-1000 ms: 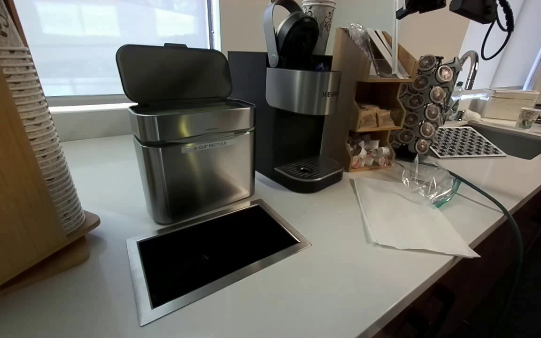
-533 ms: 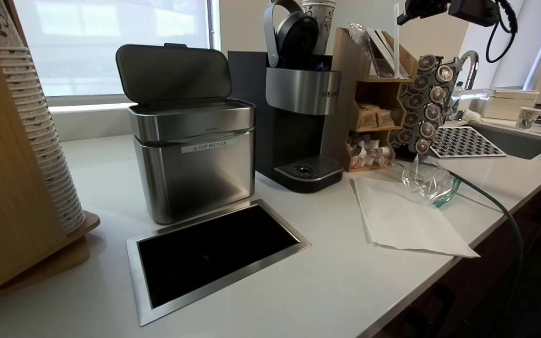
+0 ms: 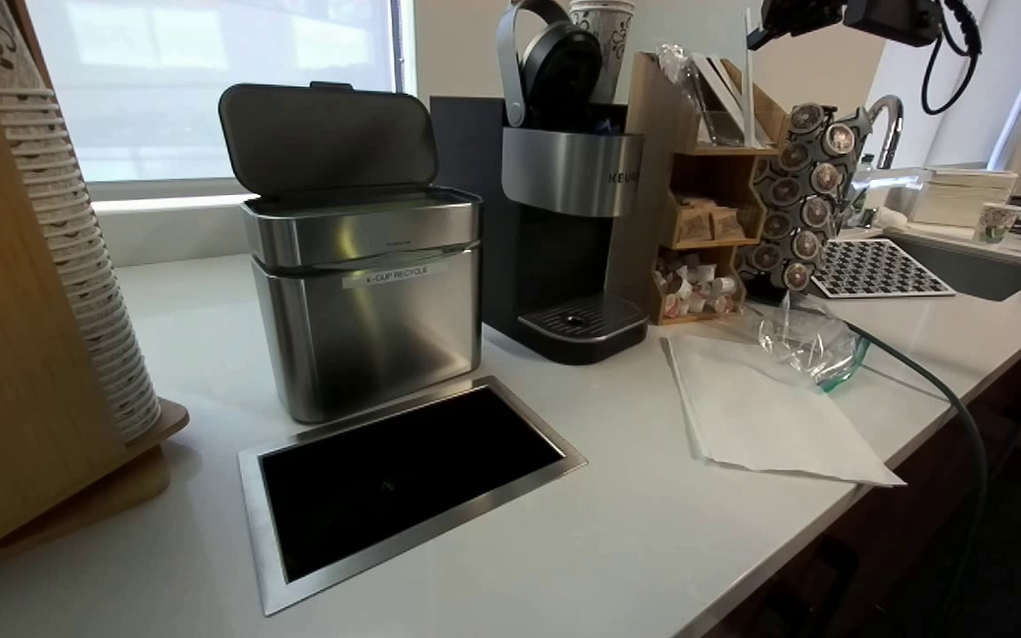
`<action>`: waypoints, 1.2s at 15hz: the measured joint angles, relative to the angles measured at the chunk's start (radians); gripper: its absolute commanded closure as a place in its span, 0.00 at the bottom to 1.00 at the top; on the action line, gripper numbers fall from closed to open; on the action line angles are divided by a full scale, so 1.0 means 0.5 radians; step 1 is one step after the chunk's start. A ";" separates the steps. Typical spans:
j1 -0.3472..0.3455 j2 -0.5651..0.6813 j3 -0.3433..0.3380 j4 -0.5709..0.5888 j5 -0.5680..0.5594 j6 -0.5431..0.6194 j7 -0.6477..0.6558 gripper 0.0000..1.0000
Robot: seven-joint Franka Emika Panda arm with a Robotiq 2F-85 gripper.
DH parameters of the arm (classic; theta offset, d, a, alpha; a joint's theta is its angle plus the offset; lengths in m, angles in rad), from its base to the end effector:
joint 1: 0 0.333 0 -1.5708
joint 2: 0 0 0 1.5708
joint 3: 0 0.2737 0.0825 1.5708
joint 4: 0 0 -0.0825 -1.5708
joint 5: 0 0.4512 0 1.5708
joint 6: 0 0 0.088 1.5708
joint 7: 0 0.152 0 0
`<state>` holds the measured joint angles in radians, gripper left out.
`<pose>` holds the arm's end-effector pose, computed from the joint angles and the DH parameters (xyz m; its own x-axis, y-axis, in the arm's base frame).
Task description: Take the knife out of the cup and put it in the dish rack
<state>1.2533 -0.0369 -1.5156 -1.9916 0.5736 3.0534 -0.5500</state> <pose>0.6626 -0.2256 0.4894 0.4437 -0.1752 0.8789 -0.2276 -0.9706 -0.0786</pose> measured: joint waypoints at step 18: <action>-0.090 0.039 0.062 0.020 -0.095 -0.157 0.105 0.00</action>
<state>1.2083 -0.0177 -1.4846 -1.9814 0.5260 2.9747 -0.4975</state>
